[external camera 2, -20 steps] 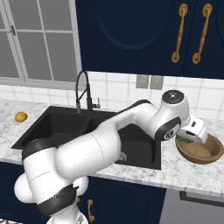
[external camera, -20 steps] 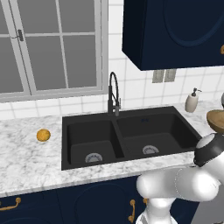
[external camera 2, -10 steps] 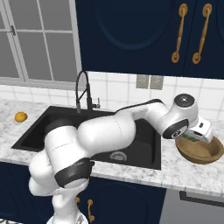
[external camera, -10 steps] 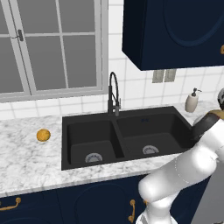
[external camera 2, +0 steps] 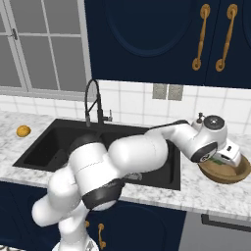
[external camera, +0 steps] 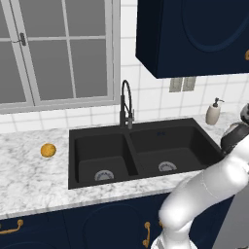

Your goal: Pick the broccoli from the sink and place it in the bowl. Then pick the bowl and place it in the microwave. Then close the microwave door and press the start button.

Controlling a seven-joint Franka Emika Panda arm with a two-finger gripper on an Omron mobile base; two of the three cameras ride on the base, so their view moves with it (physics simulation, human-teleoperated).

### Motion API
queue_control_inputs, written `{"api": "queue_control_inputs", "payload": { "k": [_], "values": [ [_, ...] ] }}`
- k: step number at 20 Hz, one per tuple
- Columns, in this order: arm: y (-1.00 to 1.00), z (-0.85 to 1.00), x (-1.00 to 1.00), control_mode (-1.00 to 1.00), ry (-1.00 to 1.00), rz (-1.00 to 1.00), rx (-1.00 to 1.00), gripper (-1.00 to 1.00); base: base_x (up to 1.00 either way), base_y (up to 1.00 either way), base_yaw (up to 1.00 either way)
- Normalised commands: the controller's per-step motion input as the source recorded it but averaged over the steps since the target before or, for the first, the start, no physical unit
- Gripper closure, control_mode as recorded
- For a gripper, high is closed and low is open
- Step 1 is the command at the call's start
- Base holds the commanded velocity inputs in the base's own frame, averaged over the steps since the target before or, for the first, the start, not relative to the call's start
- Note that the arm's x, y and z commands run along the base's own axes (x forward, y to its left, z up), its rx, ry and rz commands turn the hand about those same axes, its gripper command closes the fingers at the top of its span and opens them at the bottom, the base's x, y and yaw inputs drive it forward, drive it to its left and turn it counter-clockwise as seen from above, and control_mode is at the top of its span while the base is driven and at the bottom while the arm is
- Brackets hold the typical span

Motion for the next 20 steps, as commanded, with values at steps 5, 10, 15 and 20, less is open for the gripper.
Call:
{"api": "queue_control_inputs", "payload": {
  "k": [5,10,15,20],
  "values": [
    [-0.11,-0.56,0.15,-1.0,0.0,0.0,0.08,1.0,0.0,0.0,0.0],
    [0.0,-0.52,0.15,-1.0,0.0,0.0,0.0,1.0,0.0,0.0,0.0],
    [0.0,-0.48,0.17,-1.0,0.0,0.0,0.0,1.0,0.0,0.0,0.0],
    [0.0,-0.49,0.16,-1.0,0.0,0.0,0.0,1.0,0.0,0.0,0.0]
  ]
}}
